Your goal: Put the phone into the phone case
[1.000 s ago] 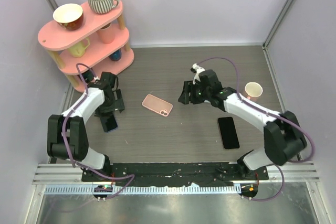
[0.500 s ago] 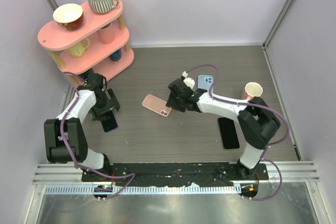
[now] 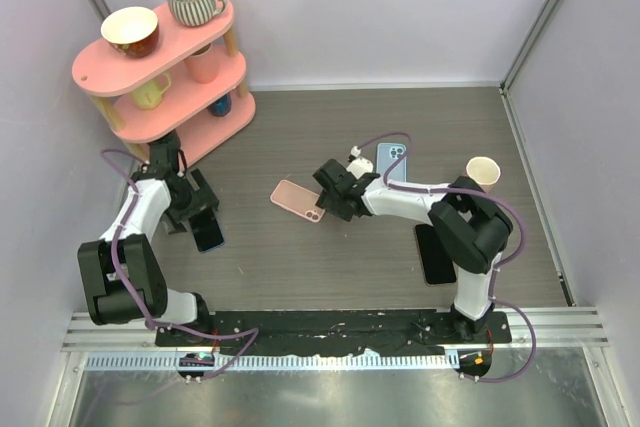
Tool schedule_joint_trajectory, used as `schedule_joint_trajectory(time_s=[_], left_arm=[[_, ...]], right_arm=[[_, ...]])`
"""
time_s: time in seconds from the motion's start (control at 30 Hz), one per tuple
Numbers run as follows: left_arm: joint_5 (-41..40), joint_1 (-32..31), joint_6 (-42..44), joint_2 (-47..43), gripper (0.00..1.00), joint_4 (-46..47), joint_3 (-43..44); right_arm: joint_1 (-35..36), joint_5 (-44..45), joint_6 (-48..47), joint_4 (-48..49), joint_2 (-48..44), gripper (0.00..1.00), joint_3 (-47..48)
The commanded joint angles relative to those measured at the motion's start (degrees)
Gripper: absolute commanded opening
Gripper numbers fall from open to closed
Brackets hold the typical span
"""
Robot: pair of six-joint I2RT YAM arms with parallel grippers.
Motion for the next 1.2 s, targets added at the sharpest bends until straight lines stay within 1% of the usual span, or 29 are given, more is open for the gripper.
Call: schedule_joint_trajectory(time_s=[0.0, 0.1, 0.17, 0.2, 0.23, 0.3, 0.33, 0.43, 0.47, 0.53, 0.57, 0.63, 0.67, 0.7, 0.77, 0.8, 0.9, 0.97, 1.0, 1.03, 1.1, 1.17], left_arm=[[-1.6, 0.3, 0.1, 1.9, 1.00, 0.8, 0.4], [-1.8, 0.2, -0.7, 3.4, 1.00, 0.2, 1.0], [-3.3, 0.2, -1.8, 2.8, 1.00, 0.4, 0.9], [-4.4, 0.3, -2.1, 2.5, 1.00, 0.3, 1.1], [-5.3, 0.2, -2.2, 2.1, 1.00, 0.2, 1.1], [-4.6, 0.2, -2.1, 1.0, 1.00, 0.9, 0.8], [-4.2, 0.3, -2.1, 0.8, 1.00, 1.1, 0.6], [-2.7, 0.2, -1.9, 0.8, 1.00, 1.3, 0.4], [-2.3, 0.2, -1.9, 1.0, 1.00, 1.5, 0.4], [-1.9, 0.2, -1.6, 1.6, 1.00, 1.4, 0.4], [-1.2, 0.2, -1.2, 1.9, 1.00, 1.6, 0.5], [1.7, 0.3, 0.2, 3.2, 1.00, 1.6, 1.1], [2.8, 0.2, 0.8, 3.7, 1.00, 1.8, 1.1], [4.0, 0.3, 1.6, 4.1, 1.00, 1.9, 1.1], [6.0, 0.2, 2.8, 5.7, 1.00, 1.6, 1.2], [6.2, 0.2, 3.2, 6.1, 1.00, 1.5, 1.8], [5.9, 0.2, 3.2, 6.1, 1.00, 2.0, 1.1], [5.8, 0.2, 3.5, 6.4, 1.00, 1.9, 1.1], [5.8, 0.3, 3.8, 6.5, 1.00, 1.9, 1.1], [5.6, 0.2, 3.9, 6.7, 1.00, 2.1, 1.1], [4.9, 0.2, 5.3, 7.9, 1.00, 1.6, 1.9], [3.6, 0.2, 5.7, 8.9, 1.00, 1.5, 2.5]], right_arm=[[1.1, 1.9, 0.2, 0.3, 2.8, 0.52, 3.5], [1.5, 2.2, -1.0, -0.2, 3.6, 0.51, 3.9], [1.6, 2.6, -3.2, -0.2, 4.1, 0.47, 4.2], [1.6, 2.4, -4.6, -0.1, 4.9, 0.43, 4.4], [1.6, 2.0, -9.0, -0.1, 5.4, 0.35, 4.7], [1.6, 1.5, -13.7, -0.6, 6.2, 0.30, 5.9], [1.6, 1.6, -18.4, -1.0, 6.5, 0.25, 6.1], [1.5, 3.6, -26.5, -1.7, 5.6, 0.16, 6.6], [1.3, 5.1, -32.1, -1.7, 5.2, 0.15, 6.5], [1.0, 4.7, -37.9, -0.8, 4.4, 0.12, 6.4], [0.9, 4.1, -44.4, 0.4, 3.1, 0.11, 5.2], [0.9, 4.0, -51.7, 3.8, 1.2, 0.08, 3.4], [0.9, 3.5, -55.0, 5.0, -1.2, 0.08, 1.1], [0.5, 1.8, -61.4, 7.3, -2.4, 0.08, 0.1], [0.3, -0.7, -66.8, 8.7, -5.2, 0.08, -1.9], [0.0, -5.9, -70.7, 8.7, -5.9, 0.08, -2.1], [-0.1, -15.4, -78.2, 9.6, -8.3, 0.09, -3.9], [-0.1, -20.0, -79.9, 13.0, -9.5, 0.10, -7.0], [0.0, -20.8, -81.1, 16.4, -10.8, 0.09, -7.9], [0.0, -22.7, -82.6, 17.5, -11.2, 0.09, -8.8], [0.0, -23.5, -83.9, 17.8, -11.2, 0.09, -9.2], [0.0, -25.6, -86.0, 15.8, -10.3, 0.10, -8.0]])
